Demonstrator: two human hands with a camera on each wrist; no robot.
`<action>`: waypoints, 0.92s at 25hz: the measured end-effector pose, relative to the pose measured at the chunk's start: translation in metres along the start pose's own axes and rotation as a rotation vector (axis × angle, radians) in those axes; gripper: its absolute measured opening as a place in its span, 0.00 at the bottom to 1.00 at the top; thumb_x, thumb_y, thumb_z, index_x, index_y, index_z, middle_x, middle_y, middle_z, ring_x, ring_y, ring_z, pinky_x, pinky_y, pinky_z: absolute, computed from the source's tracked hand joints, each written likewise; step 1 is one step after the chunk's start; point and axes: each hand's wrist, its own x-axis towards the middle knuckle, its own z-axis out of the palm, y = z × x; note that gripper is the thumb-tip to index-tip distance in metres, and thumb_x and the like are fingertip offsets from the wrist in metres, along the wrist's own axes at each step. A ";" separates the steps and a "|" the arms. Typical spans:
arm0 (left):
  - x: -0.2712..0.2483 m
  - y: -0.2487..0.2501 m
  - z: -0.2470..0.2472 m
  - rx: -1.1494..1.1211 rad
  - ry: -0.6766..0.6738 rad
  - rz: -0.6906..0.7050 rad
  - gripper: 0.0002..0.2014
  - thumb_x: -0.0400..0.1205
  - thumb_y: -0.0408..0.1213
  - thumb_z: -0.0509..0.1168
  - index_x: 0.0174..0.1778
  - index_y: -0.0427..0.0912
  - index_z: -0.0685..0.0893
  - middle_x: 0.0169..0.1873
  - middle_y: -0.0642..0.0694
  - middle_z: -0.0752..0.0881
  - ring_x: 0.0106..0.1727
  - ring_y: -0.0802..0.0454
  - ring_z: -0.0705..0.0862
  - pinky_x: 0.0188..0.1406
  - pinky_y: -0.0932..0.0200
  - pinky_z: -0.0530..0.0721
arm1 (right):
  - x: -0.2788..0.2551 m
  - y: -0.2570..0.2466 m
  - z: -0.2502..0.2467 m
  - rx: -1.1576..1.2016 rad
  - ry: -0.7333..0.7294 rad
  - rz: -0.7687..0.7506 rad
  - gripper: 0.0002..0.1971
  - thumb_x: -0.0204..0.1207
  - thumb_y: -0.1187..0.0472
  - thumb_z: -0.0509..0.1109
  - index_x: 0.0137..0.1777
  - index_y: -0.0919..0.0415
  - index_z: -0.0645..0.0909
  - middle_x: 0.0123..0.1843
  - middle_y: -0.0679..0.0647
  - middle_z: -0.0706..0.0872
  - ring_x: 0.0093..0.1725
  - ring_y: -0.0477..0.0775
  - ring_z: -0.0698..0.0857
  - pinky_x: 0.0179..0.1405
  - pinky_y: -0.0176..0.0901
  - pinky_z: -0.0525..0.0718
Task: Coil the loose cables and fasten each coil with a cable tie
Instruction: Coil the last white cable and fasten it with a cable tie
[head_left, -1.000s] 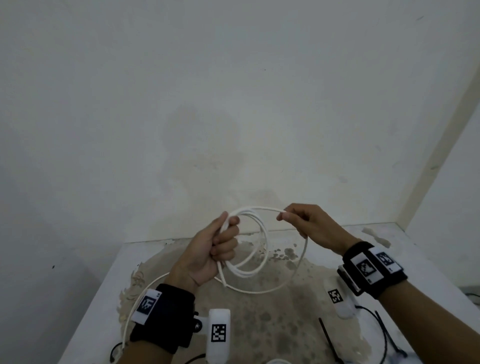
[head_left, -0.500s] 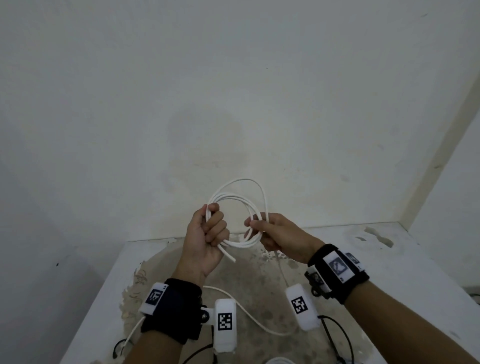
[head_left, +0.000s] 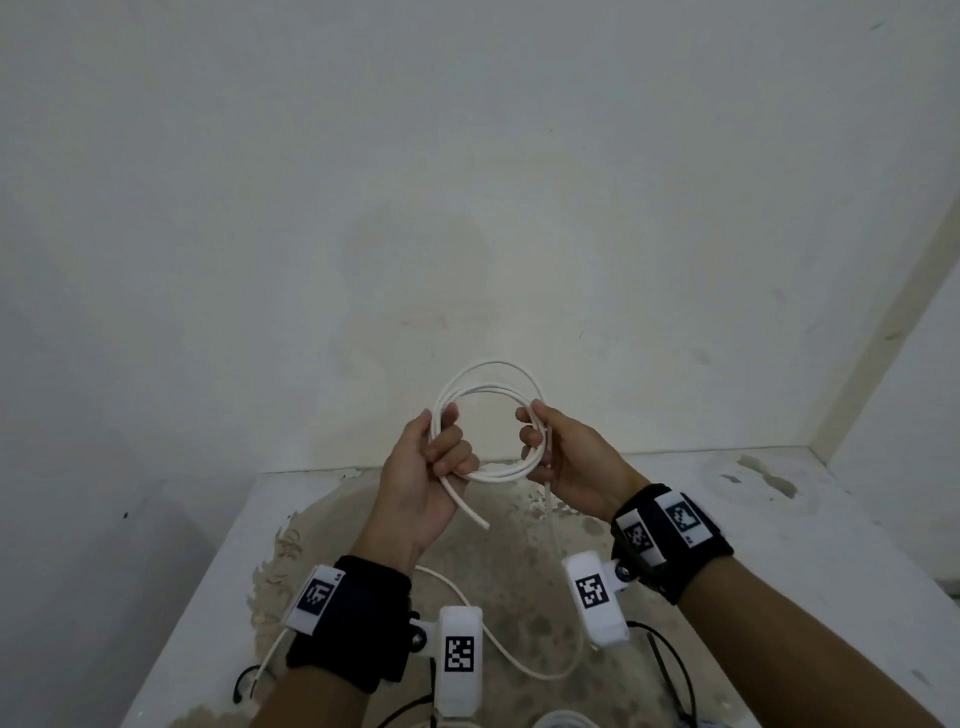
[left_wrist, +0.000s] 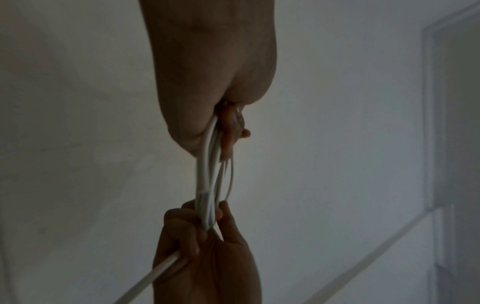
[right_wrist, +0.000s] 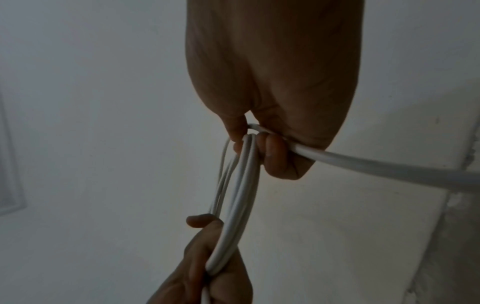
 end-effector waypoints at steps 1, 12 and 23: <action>0.002 0.002 0.003 0.017 0.015 0.046 0.19 0.90 0.43 0.48 0.45 0.38 0.80 0.17 0.55 0.63 0.14 0.61 0.61 0.15 0.67 0.64 | 0.000 0.001 0.002 0.008 -0.011 0.006 0.13 0.89 0.54 0.58 0.56 0.60 0.81 0.32 0.50 0.76 0.25 0.46 0.66 0.21 0.36 0.63; 0.003 0.039 0.008 0.038 0.014 0.261 0.19 0.91 0.43 0.46 0.54 0.39 0.81 0.19 0.54 0.66 0.14 0.61 0.62 0.11 0.70 0.58 | -0.011 0.017 -0.014 -0.488 0.026 -0.248 0.15 0.87 0.59 0.66 0.70 0.44 0.81 0.44 0.53 0.83 0.28 0.47 0.66 0.27 0.38 0.66; 0.016 0.047 -0.009 0.154 0.163 0.387 0.18 0.92 0.44 0.48 0.51 0.41 0.81 0.19 0.55 0.68 0.17 0.61 0.66 0.18 0.68 0.70 | -0.036 -0.018 -0.032 -1.779 -0.234 -0.473 0.12 0.88 0.52 0.62 0.56 0.48 0.88 0.46 0.43 0.91 0.38 0.43 0.81 0.38 0.41 0.78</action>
